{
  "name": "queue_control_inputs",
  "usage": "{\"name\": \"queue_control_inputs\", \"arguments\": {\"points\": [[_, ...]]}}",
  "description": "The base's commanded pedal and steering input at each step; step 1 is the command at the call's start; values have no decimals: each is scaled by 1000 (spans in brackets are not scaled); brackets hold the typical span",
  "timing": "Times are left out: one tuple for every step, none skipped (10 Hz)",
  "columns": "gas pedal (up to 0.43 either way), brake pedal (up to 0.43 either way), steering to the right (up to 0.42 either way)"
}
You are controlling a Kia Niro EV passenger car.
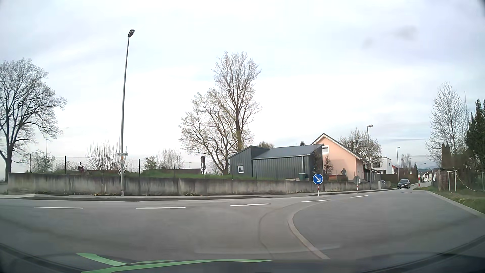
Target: Follow the waypoints while adhering to traffic rules and regulations
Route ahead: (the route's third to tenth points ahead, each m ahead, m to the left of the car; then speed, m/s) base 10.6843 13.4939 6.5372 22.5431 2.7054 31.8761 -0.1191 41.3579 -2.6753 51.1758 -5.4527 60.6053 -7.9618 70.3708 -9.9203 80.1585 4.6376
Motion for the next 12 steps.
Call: {"name": "queue_control_inputs", "arguments": {"points": [[0, 226, -167], [0, 226, -177], [0, 226, -183], [0, 226, -191], [0, 226, -197], [0, 232, -204], [0, 238, -216], [0, 238, -230], [0, 238, -240], [0, 238, -254], [0, 232, -266], [0, 232, -274]]}}
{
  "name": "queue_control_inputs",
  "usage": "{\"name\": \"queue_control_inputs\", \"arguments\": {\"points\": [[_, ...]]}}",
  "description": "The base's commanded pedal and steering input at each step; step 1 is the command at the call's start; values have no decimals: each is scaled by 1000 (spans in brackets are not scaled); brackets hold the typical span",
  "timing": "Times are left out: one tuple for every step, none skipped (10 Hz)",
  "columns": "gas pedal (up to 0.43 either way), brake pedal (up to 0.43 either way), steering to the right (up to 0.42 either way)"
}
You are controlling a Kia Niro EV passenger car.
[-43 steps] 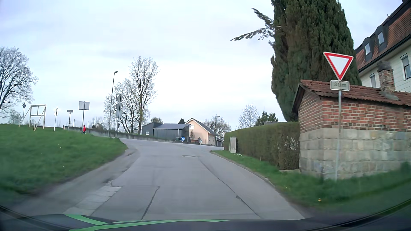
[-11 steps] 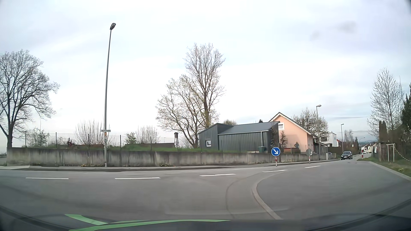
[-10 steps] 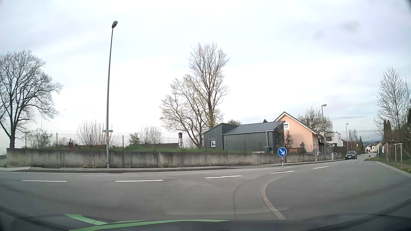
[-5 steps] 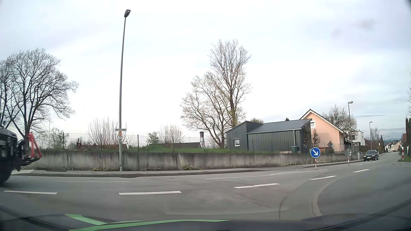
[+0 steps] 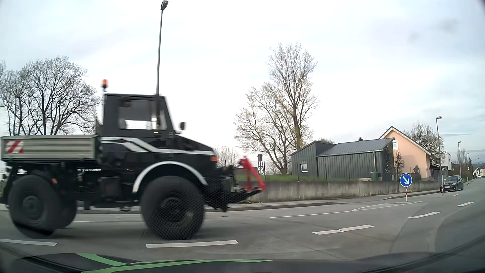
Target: Follow the waypoints while adhering to traffic rules and regulations
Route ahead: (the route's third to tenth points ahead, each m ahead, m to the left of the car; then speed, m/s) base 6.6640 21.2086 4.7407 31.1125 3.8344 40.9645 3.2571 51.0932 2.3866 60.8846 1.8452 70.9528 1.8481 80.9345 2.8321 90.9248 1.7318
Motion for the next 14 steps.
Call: {"name": "queue_control_inputs", "arguments": {"points": [[0, 226, -279], [0, 213, -276], [0, 207, -270], [0, 195, -263], [0, 195, -259], [0, 183, -255], [0, 159, -241], [0, 140, -224], [0, 146, -219], [0, 140, -219], [0, 140, -219], [0, 171, -218], [0, 189, -219], [0, 189, -219]]}}
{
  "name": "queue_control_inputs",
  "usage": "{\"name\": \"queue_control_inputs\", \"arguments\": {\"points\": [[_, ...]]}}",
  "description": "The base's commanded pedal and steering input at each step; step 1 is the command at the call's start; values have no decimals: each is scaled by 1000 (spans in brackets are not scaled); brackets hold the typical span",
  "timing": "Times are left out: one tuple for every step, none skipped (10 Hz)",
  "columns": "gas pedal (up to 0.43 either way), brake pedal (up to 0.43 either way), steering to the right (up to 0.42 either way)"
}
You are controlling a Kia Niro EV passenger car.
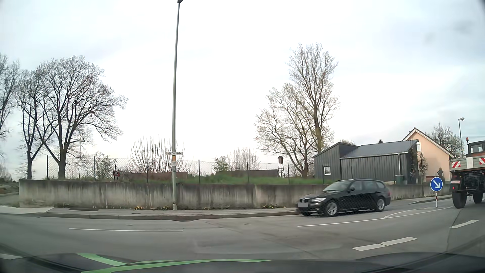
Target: Follow the waypoints while adhering to traffic rules and regulations
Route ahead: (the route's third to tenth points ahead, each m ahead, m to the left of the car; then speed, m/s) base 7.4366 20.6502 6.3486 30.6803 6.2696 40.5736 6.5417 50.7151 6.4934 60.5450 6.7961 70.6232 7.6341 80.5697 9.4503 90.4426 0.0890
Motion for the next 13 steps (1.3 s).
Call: {"name": "queue_control_inputs", "arguments": {"points": [[0, 207, -219], [0, 201, -220], [0, 0, -220], [0, 0, -220], [0, 0, -220], [8, 0, -220], [87, 0, -220], [130, 0, -220], [130, 0, -220], [157, 0, -220], [248, 0, -220], [350, 0, -221], [409, 0, -223]]}}
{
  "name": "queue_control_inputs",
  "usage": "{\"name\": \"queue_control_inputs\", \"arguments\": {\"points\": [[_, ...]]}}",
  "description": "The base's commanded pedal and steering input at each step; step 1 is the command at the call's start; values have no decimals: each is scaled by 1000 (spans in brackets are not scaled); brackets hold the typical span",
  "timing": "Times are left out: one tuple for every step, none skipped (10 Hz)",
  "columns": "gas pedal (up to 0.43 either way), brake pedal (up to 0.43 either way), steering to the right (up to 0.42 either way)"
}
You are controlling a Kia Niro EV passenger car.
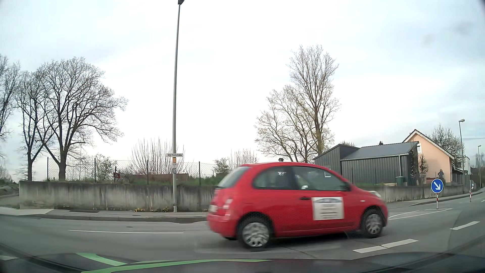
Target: Follow the waypoints while adhering to traffic rules and regulations
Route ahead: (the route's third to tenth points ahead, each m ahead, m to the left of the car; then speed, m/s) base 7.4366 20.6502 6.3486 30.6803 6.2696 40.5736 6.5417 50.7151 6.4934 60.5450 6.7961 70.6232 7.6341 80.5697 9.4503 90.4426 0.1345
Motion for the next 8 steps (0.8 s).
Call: {"name": "queue_control_inputs", "arguments": {"points": [[421, 0, -227], [441, 0, -233], [441, 0, -239], [441, 0, -244], [441, 0, -249], [441, 0, -253], [319, 0, -254], [0, 0, -254]]}}
